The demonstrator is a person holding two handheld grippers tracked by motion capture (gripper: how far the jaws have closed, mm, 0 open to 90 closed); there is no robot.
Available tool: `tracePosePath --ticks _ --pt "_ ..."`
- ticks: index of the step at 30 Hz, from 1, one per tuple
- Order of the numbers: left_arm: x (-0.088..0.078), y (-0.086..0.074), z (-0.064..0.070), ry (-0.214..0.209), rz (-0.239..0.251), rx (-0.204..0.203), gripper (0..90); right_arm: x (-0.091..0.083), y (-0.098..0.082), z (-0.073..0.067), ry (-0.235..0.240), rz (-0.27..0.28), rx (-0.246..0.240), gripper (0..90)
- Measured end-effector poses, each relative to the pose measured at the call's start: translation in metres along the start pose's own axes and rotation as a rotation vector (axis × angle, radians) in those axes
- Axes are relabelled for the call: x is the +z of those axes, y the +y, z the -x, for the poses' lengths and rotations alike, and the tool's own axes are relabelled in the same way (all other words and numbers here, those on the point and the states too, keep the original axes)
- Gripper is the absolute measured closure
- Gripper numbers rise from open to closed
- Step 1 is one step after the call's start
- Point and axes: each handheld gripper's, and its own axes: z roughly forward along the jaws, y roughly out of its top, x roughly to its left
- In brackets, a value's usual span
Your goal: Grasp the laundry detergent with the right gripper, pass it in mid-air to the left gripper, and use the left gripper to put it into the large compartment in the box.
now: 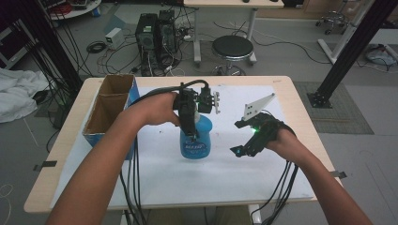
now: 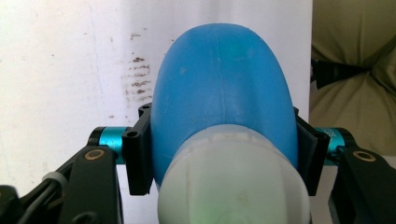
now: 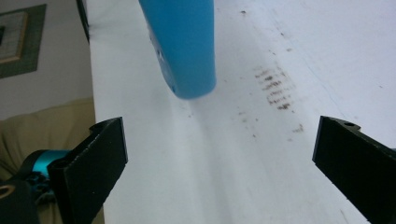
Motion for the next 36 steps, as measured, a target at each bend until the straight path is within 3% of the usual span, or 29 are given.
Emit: tracePosePath --ticks 1,4,8,9,10,11,14,18,23,24,27,32,33,34,36 --pt "-0.001 -0.001 -0.001 0.012 -0.003 -0.012 37.7 -0.004 -0.003 0.000 0.024 -0.014 -0.017 2.1" --pt "-0.004 -0.004 -0.005 0.038 -0.002 -0.039 37.6 -0.008 -0.005 0.003 0.054 -0.077 0.009 0.6" --pt "-0.007 -0.008 -0.008 0.062 0.000 -0.071 37.7 -0.013 -0.011 0.007 0.039 -0.139 0.048 0.6" --pt "-0.008 -0.010 -0.009 0.069 0.000 -0.082 37.7 -0.019 -0.017 0.010 0.031 -0.155 0.069 0.7" --pt "-0.010 -0.012 -0.012 0.081 -0.001 -0.118 37.7 -0.022 -0.020 0.011 0.014 -0.164 0.075 0.7" --pt "-0.010 -0.012 -0.012 0.081 -0.001 -0.118 37.7 -0.022 -0.020 0.011 0.014 -0.164 0.075 0.7" --pt "-0.017 -0.018 -0.017 0.105 0.003 -0.206 37.8 -0.037 -0.033 0.016 -0.058 -0.193 0.096 0.7" --pt "-0.025 -0.022 -0.023 0.130 -0.001 -0.250 38.0 -0.052 -0.045 0.020 -0.104 -0.255 0.149 0.9" --pt "-0.036 -0.028 -0.028 0.148 0.004 -0.296 38.2 -0.067 -0.055 0.023 -0.103 -0.281 0.160 0.9" --pt "-0.041 -0.030 -0.031 0.156 0.000 -0.323 38.4 -0.075 -0.059 0.023 -0.122 -0.292 0.173 0.9" --pt "-0.046 -0.033 -0.034 0.158 0.004 -0.354 38.6 -0.083 -0.064 0.024 -0.136 -0.292 0.186 0.9" --pt "-0.061 -0.042 -0.042 0.183 0.000 -0.450 38.6 -0.098 -0.076 0.025 -0.197 -0.276 0.218 0.9" --pt "-0.061 -0.042 -0.042 0.183 0.000 -0.450 38.6 -0.098 -0.076 0.025 -0.197 -0.276 0.218 0.9" --pt "-0.067 -0.045 -0.044 0.194 0.009 -0.480 38.6 -0.101 -0.079 0.025 -0.201 -0.273 0.231 0.9" --pt "-0.074 -0.047 -0.044 0.204 0.019 -0.484 38.6 -0.103 -0.083 0.024 -0.193 -0.266 0.228 0.9"
